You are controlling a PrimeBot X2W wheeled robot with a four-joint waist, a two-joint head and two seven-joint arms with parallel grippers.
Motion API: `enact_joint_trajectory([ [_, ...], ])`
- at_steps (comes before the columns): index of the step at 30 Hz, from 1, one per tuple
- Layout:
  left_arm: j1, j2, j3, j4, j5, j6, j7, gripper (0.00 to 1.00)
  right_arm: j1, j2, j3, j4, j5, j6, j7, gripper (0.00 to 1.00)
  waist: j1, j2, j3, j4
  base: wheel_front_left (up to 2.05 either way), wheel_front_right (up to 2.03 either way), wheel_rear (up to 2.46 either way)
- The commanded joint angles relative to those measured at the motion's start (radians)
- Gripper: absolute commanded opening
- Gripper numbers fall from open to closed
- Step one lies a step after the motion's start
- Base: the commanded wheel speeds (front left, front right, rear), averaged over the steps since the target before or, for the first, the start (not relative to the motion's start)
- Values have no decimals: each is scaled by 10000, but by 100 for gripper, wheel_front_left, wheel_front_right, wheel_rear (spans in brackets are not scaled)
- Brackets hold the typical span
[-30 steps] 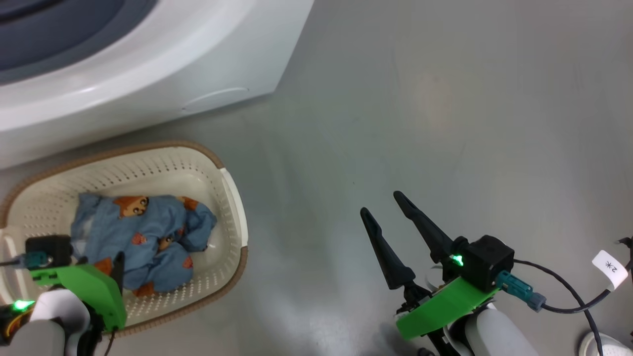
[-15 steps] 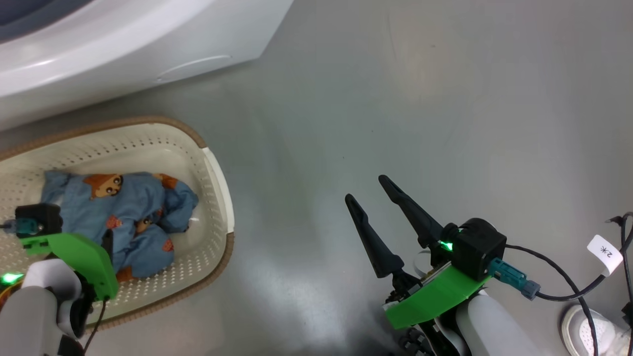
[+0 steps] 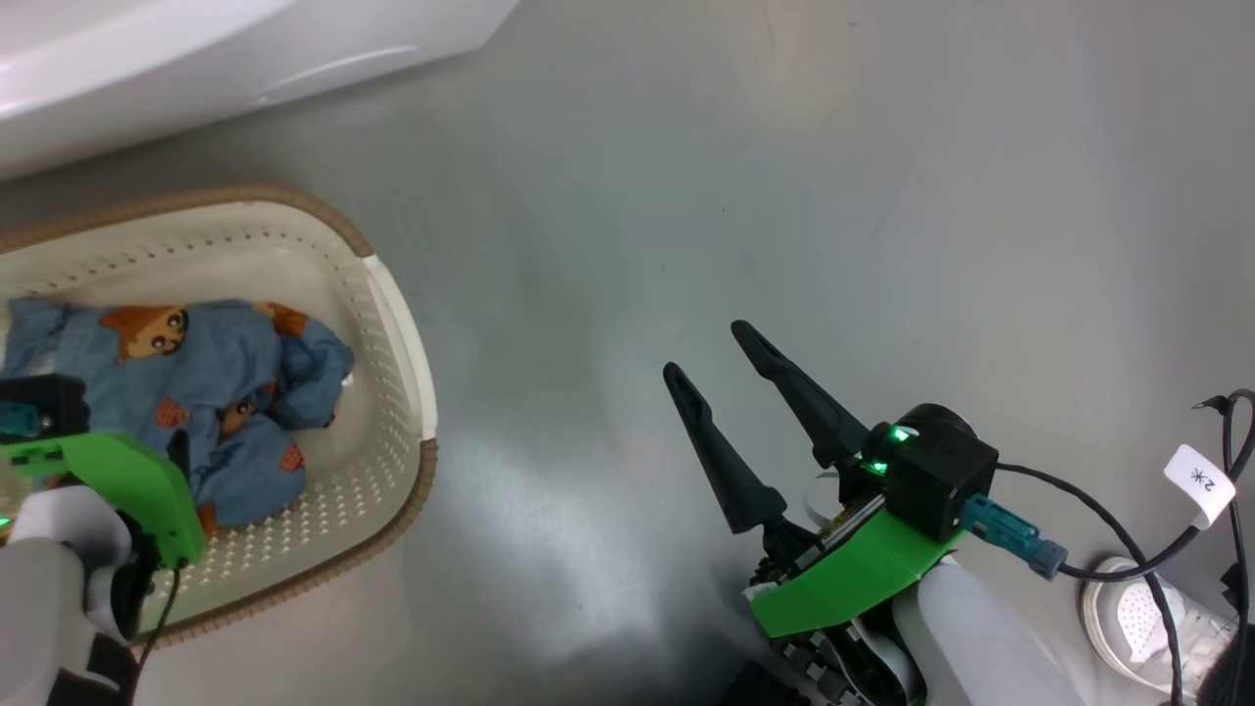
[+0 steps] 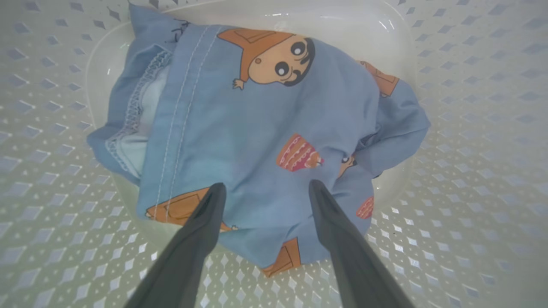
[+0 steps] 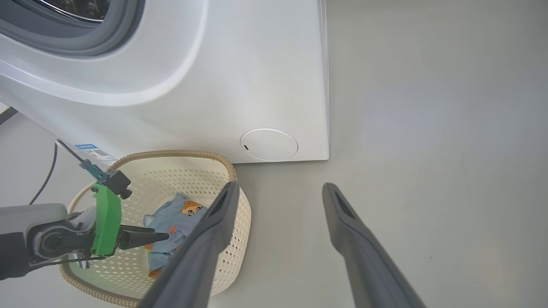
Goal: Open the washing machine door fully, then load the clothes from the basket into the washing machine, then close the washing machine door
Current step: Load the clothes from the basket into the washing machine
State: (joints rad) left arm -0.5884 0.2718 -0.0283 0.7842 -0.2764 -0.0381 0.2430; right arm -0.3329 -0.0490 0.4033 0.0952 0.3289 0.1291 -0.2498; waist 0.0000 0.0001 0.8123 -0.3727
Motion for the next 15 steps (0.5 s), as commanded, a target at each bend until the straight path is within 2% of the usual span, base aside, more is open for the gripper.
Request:
enact_joint_trajectory([
  [1,-6,369,220,-44,51,96,-123,100,177,-13,205,-234,191,16,-120,100,0,-1,178,-65,0,0,0],
  [15,-477,617,169,428,-48,171,-419,100,128,-12,207,-379,164,16,-120,100,0,-1,751,-255,0,0,0],
])
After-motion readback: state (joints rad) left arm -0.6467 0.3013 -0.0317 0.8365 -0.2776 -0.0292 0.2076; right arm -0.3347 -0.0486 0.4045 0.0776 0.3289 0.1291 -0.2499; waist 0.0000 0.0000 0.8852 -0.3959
